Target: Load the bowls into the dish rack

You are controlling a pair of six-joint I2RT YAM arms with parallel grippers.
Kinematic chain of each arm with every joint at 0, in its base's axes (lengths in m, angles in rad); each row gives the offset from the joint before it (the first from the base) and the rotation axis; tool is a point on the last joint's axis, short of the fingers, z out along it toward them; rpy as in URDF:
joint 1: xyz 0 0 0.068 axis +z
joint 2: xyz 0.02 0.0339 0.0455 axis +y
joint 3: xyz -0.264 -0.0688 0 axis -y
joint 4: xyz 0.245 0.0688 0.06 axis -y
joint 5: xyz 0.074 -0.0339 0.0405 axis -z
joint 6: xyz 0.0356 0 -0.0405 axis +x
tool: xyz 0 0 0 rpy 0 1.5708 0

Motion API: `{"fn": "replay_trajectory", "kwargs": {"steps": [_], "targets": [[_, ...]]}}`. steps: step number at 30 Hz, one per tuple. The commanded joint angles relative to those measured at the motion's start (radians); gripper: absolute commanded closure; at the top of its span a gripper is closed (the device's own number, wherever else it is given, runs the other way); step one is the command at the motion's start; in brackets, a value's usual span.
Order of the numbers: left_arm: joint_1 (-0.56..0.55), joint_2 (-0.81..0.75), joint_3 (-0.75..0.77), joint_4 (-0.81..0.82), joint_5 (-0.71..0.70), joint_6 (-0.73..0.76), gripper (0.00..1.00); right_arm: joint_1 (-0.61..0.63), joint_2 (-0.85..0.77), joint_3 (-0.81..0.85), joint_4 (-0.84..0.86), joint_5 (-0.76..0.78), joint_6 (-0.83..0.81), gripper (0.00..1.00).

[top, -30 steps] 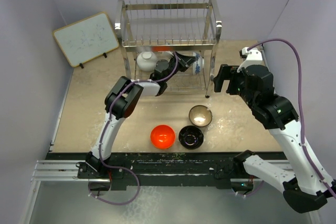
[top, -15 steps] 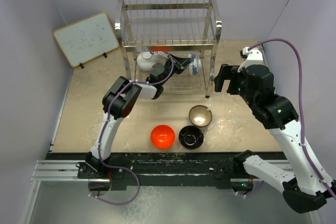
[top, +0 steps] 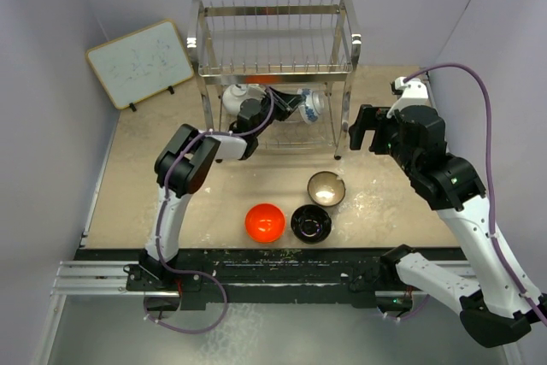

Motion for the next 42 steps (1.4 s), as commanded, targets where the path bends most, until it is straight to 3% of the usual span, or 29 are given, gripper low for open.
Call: {"fn": "replay_trajectory", "kwargs": {"steps": [1, 10, 20, 27, 32, 39, 42], "targets": [[0.028, -0.072, -0.033, -0.125, -0.028, 0.07, 0.75, -0.005, -0.005, -0.012, 0.031, -0.018, -0.006, 0.01], [0.044, -0.096, -0.049, -0.232, -0.031, 0.112, 0.62, -0.008, 0.002, -0.022, 0.049, -0.037, -0.003, 0.01], [0.056, -0.13, -0.044, -0.34, -0.059, 0.167, 0.59, -0.01, 0.004, -0.019, 0.048, -0.042, -0.005, 0.01], [0.057, -0.178, -0.026, -0.466, -0.086, 0.252, 0.48, -0.012, 0.002, -0.025, 0.053, -0.047, -0.003, 0.01], [0.057, -0.236, -0.053, -0.472, -0.076, 0.308, 0.38, -0.013, 0.0, -0.024, 0.052, -0.049, -0.001, 0.01], [0.048, -0.321, -0.131, -0.439, -0.011, 0.394, 0.37, -0.015, -0.003, -0.03, 0.055, -0.053, 0.005, 0.01], [0.037, -0.339, -0.167, -0.427, 0.003, 0.423, 0.42, -0.015, -0.002, -0.031, 0.058, -0.06, 0.008, 0.01]]}}
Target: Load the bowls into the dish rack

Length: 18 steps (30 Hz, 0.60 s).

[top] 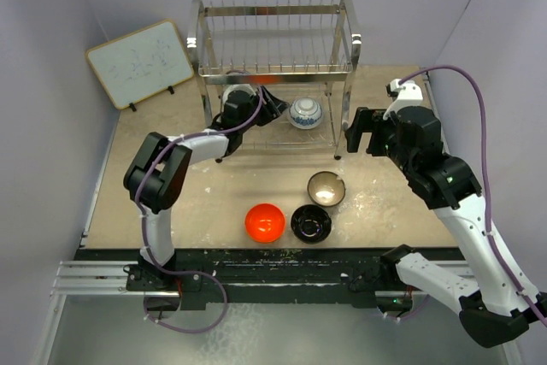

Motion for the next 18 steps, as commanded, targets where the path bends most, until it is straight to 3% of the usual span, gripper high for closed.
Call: {"fn": "replay_trajectory", "kwargs": {"steps": [1, 4, 18], "targets": [[-0.018, -0.057, -0.051, 0.058, 0.043, 0.08, 0.43, -0.006, -0.003, 0.002, 0.043, -0.016, 0.008, 0.01], [-0.03, -0.054, -0.075, 0.088, 0.061, 0.085, 0.46, -0.007, -0.003, 0.004, 0.043, -0.013, 0.009, 0.01], [-0.11, 0.049, 0.032, 0.071, 0.066, 0.083, 0.81, -0.011, -0.004, 0.01, 0.035, 0.005, 0.002, 0.01]]}}
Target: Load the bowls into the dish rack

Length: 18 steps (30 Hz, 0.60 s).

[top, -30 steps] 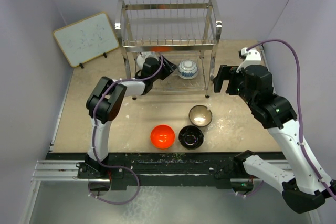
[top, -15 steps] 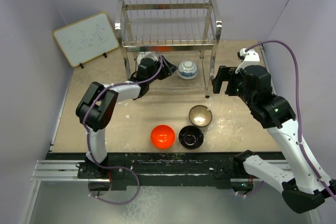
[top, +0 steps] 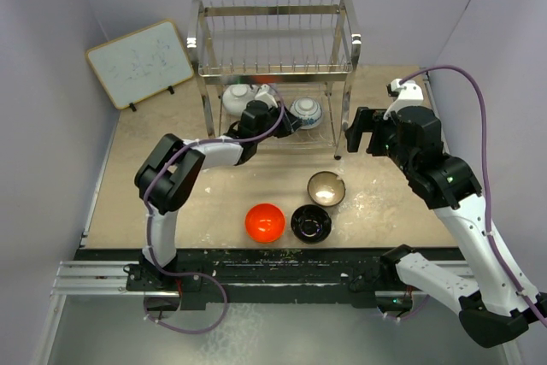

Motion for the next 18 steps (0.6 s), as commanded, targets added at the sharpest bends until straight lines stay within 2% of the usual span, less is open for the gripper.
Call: {"fn": "replay_trajectory", "kwargs": {"steps": [1, 9, 18], "targets": [[-0.002, 0.03, 0.048, 0.038, -0.001, 0.005, 0.84, -0.007, -0.004, 0.011, 0.032, 0.014, -0.005, 0.01], [-0.001, 0.061, 0.067, 0.023, -0.037, 0.012, 0.96, -0.013, 0.002, 0.02, 0.031, 0.017, -0.013, 0.01], [0.004, 0.156, 0.163, 0.029, -0.033, 0.002, 0.98, -0.017, 0.006, 0.028, 0.017, 0.029, -0.012, 0.01]]}}
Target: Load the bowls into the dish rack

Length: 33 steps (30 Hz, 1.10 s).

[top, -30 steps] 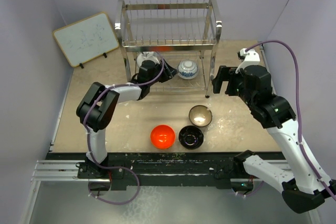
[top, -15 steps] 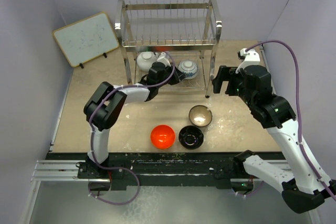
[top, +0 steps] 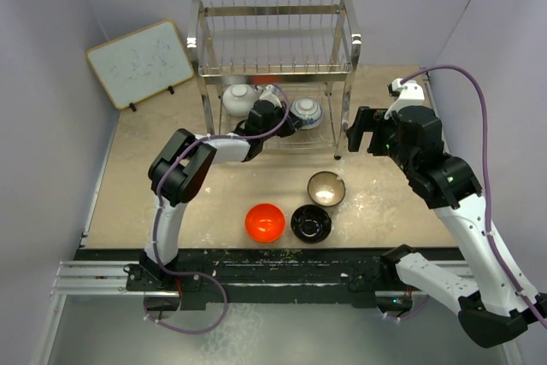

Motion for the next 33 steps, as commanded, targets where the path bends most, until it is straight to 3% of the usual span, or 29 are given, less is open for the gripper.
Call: {"fn": "replay_trajectory", "kwargs": {"steps": [1, 33], "targets": [[0.01, 0.044, 0.077, 0.041, -0.002, 0.002, 0.98, -0.007, 0.007, 0.03, 0.016, 0.029, -0.013, 0.01], [0.039, 0.264, 0.395, -0.013, 0.047, 0.06, 0.98, -0.016, -0.003, 0.041, -0.022, 0.067, -0.025, 0.01]]}}
